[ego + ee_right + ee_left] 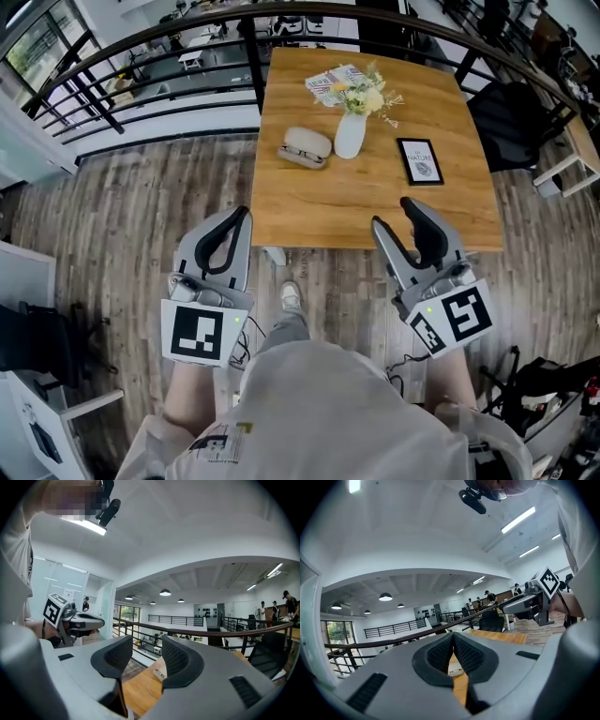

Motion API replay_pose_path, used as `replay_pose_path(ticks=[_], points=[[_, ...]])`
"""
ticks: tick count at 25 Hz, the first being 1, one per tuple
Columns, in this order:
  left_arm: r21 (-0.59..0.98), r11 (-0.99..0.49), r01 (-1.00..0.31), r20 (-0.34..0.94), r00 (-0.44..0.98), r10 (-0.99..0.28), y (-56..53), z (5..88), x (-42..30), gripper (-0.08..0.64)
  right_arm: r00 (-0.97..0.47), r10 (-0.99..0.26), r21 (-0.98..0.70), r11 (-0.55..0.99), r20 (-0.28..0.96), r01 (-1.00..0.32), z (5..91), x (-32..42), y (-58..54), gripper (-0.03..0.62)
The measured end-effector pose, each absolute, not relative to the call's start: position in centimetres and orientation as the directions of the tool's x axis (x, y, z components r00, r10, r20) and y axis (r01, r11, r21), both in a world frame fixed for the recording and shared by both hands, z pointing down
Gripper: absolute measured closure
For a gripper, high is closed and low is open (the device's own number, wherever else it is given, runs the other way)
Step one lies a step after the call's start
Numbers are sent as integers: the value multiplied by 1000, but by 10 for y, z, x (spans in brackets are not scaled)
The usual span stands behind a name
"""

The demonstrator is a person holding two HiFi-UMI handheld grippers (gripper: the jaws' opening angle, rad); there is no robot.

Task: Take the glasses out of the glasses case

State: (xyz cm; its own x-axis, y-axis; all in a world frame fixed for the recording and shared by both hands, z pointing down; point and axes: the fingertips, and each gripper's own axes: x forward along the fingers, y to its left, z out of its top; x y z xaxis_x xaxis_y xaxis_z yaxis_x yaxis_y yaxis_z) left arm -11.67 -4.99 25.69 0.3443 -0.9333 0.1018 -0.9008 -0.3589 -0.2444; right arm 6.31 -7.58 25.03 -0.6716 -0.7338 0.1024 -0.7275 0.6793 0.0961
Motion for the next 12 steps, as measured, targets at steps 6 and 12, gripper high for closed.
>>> replay_pose_path(ticks=[6,12], points=[[-218,-371,-902,126,351,-928,-126,264,-159,543,-670,-727,96,685,146,-722,261,13,-150,377],[-221,-393,-893,139,370,-919,-162,266,-165,543,-660,-731,81,678,172,-730,268,4,-192,377]])
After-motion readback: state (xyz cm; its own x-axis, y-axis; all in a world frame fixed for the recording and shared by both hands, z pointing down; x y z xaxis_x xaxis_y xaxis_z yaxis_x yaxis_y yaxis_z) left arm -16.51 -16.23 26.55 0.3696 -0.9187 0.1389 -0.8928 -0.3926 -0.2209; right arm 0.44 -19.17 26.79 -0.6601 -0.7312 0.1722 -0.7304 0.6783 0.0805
